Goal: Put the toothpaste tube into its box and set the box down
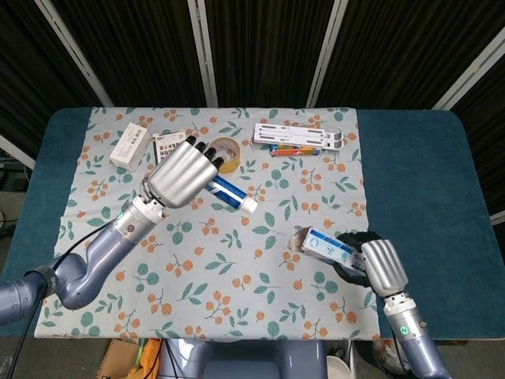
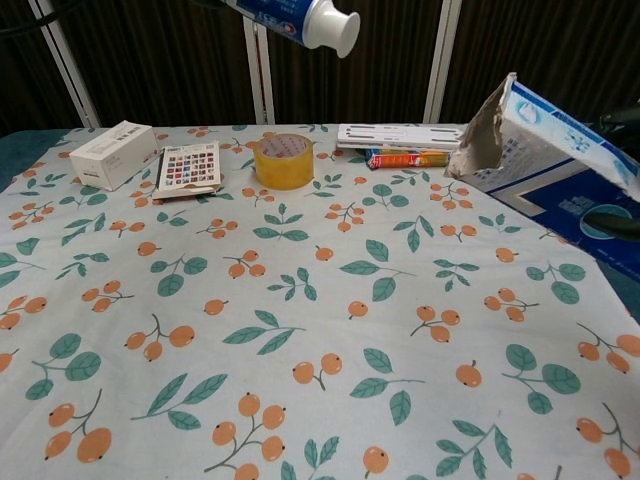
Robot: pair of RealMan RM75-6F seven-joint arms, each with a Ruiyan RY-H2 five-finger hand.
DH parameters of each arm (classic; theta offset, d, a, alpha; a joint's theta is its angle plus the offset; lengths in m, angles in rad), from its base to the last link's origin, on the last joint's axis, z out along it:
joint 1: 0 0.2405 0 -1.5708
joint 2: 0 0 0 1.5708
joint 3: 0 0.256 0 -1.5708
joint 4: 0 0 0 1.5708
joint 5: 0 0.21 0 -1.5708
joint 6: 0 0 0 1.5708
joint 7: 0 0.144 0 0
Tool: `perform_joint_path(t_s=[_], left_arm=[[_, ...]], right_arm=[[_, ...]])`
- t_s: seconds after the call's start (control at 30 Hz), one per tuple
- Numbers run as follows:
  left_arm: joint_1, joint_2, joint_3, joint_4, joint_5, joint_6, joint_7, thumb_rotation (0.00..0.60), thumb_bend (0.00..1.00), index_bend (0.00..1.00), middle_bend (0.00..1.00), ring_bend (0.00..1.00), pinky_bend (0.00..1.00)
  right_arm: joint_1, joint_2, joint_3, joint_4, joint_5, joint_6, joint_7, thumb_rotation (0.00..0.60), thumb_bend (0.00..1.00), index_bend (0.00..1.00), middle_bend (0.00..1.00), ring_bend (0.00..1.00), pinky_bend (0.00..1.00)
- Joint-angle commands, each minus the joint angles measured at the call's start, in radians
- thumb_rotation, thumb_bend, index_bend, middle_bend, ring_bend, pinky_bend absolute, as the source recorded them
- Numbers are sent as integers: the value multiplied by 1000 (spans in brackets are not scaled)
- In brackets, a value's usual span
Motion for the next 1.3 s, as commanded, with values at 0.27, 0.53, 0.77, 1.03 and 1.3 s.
perform_joint_path(t_s=[0.27,0.53,0.77,1.03,1.3], left_arm=[[-57,-76,19,-32,-64,-2,128,600,571,739,763,688,712],[-120,-142,16,-48,-106,3,245,600,570,739,769,695,719],[-173,-183,11,-42,-143,15,366,600,571,740,770,696,720],[-220,-222,11,-31,-203,33,455,600,571,743,772,699,725],[-271,-264,12,-5,-232,52,517,600,571,745,785,712,735]], right_arm=[[-4,21,19,-33,5,5,21,600,604,491,612,455,416],[-6,32,26,-46,20,-3,28,600,605,492,612,455,416],[-7,38,29,-56,24,-7,28,600,604,491,611,455,416],[-10,44,33,-65,22,-8,32,600,604,492,612,455,416],[-12,47,34,-69,22,-10,35,600,604,491,611,455,416]])
